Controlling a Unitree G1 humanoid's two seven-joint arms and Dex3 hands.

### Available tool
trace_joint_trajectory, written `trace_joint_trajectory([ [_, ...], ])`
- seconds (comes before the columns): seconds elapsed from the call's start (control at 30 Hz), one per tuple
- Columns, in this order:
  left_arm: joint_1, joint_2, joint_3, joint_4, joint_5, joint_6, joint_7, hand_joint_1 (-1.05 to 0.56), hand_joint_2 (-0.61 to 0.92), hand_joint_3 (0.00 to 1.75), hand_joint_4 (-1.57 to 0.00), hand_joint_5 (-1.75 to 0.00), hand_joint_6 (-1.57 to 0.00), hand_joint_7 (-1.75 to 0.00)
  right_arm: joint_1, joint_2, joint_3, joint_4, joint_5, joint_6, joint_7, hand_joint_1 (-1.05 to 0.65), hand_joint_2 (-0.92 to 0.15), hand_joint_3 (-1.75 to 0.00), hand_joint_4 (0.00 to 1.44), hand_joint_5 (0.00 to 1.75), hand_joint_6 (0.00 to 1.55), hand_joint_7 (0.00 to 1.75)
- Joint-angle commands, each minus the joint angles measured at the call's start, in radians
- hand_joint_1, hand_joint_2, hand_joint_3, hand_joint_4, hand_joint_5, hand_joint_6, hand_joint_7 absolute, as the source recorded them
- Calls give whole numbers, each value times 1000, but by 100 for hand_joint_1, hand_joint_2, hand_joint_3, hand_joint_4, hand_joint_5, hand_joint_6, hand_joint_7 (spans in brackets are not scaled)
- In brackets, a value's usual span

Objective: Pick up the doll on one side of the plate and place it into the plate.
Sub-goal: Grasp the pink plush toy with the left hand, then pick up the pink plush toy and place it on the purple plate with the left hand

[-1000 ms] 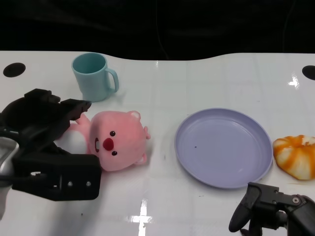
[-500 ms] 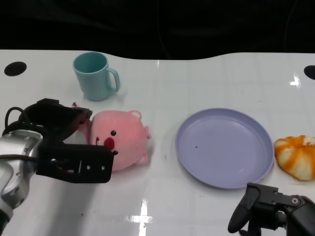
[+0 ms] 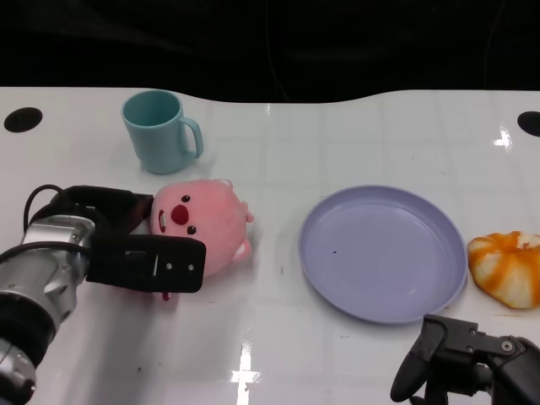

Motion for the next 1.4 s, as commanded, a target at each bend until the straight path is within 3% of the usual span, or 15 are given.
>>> trace_joint_trajectory([
  [0.03, 10, -24, -26, 81, -14, -28, 11, -59, 92, 12, -30, -12, -35, -2, 8, -8, -7, -18, 2, 10, -2, -21, -52, -111, 66, 172, 61, 139],
  [0.17, -3, -54, -37, 150, -37, -59, 44, -51, 92, 17, -53, -12, -61, -6, 9, -7, -8, -23, 5, 14, -2, -21, -52, -111, 66, 172, 61, 139],
  [0.23, -8, -73, -38, 188, -47, -68, 66, -39, 92, 9, -89, -31, -92, -9, 10, -7, -8, -26, 5, 17, -2, -21, -52, -111, 66, 172, 61, 140],
  [0.3, -9, -86, -50, 216, -44, -72, 93, -34, 92, 6, -99, -37, -102, -9, 11, -8, -8, -28, 1, 19, -3, -22, -52, -111, 66, 172, 61, 140],
  [0.37, -8, -93, -61, 232, -42, -75, 116, -34, 92, 4, -90, -60, -109, -5, 12, -8, -8, -31, 2, 23, -3, -22, -52, -111, 66, 172, 61, 140],
  [0.47, 3, -94, -74, 243, -43, -89, 155, -32, 92, 3, -69, -129, -115, -7, 12, -7, -9, -34, 6, 25, -1, -22, -53, -111, 66, 173, 60, 140],
  [0.6, 17, -95, -81, 250, -47, -91, 199, -29, 92, 20, -68, -102, -97, -1, 13, -8, -9, -37, 6, 29, -2, -21, -52, -111, 66, 173, 60, 141],
  [0.7, 39, -89, -74, 243, -57, -107, 268, -28, 92, 30, -73, -119, -103, -3, 12, -8, -9, -38, 3, 34, -3, -20, -53, -111, 66, 173, 60, 141],
  [0.73, 50, -86, -60, 236, -72, -123, 304, -26, 92, 26, -73, -149, -114, -9, 11, -8, -9, -36, 3, 35, -2, -20, -53, -111, 66, 173, 60, 141],
  [0.8, 69, -82, -27, 220, -107, -149, 364, -23, 92, 24, -73, -168, -84, -108, 9, -7, -9, -34, 5, 37, -2, -20, -53, -111, 65, 173, 60, 141],
  [0.87, 90, -81, 17, 192, -154, -172, 408, -24, 92, 29, -80, -173, -68, -159, 6, -7, -9, -31, 5, 36, -2, -19, -53, -111, 65, 173, 60, 141],
  [0.93, 112, -77, 58, 155, -199, -200, 442, -22, 88, 34, -85, -174, -67, -171, 3, -8, -9, -27, 4, 33, -1, -20, -53, -111, 65, 173, 60, 141],
  [1.03, 136, -61, 97, 86, -237, -223, 453, -19, 65, 85, -90, -175, -70, -174, 0, -8, -10, -21, 5, 31, 0, -20, -53, -111, 65, 173, 60, 141],
  [1.17, 186, -33, 157, -62, -293, -230, 415, -17, 57, 110, -94, -175, -74, -175, -4, -9, -12, -17, 5, 31, 1, -20, -52, -111, 66, 173, 60, 141],
  [1.4, 280, -10, 236, -346, -333, -128, 319, -14, 51, 113, -94, -175, -73, -175, -10, -7, -9, -6, 1, 18, 3, -19, -52, -111, 66, 172, 60, 141],
])
